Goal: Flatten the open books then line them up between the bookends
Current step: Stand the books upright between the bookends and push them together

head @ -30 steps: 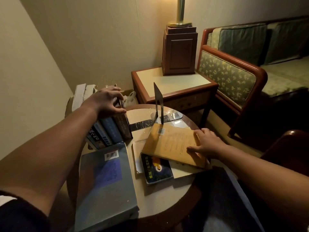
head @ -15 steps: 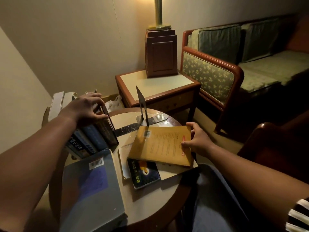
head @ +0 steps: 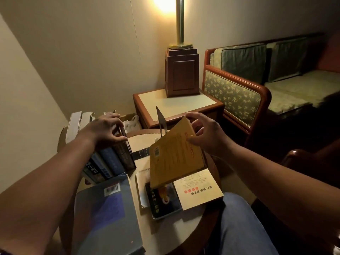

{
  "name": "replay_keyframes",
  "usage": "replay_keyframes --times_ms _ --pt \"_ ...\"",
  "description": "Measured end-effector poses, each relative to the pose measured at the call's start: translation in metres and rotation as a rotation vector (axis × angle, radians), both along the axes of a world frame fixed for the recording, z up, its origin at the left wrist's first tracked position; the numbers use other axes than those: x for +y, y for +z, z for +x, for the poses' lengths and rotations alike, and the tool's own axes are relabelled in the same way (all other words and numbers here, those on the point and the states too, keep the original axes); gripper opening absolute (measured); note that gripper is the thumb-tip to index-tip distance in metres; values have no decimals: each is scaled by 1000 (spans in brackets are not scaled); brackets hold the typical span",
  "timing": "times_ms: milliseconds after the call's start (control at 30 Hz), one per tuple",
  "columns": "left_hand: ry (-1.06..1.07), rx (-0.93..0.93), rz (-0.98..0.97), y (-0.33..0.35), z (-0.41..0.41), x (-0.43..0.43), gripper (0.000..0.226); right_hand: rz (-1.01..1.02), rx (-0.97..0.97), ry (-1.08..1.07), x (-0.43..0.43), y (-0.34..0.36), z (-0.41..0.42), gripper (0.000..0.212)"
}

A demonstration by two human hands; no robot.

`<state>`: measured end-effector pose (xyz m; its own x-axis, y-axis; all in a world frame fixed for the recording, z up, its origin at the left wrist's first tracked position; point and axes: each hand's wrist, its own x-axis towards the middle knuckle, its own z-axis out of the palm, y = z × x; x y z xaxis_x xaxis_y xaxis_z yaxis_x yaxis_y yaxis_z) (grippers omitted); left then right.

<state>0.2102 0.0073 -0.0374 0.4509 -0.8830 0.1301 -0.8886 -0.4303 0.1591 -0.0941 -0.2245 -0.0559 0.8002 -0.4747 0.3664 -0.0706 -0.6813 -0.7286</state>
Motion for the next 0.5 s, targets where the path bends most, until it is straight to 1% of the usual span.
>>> replay_keyframes --times_ms 133,200,267,300,433,500 --pt "16 11 -10 -1 0 1 46 -120 -22 -18 8 11 36 45" --pt "26 22 -14 -1 -1 1 52 -128 -2 -23 13 12 48 39" --pt "30 28 5 0 -1 2 52 -80 41 7 17 12 54 45" --pt "30 27 16 0 -1 2 53 -18 82 44 19 12 55 52" --pt "37 20 18 0 -1 1 60 382 296 244 26 14 54 88" --pt "43 16 25 0 -2 1 60 437 371 293 30 17 56 95"
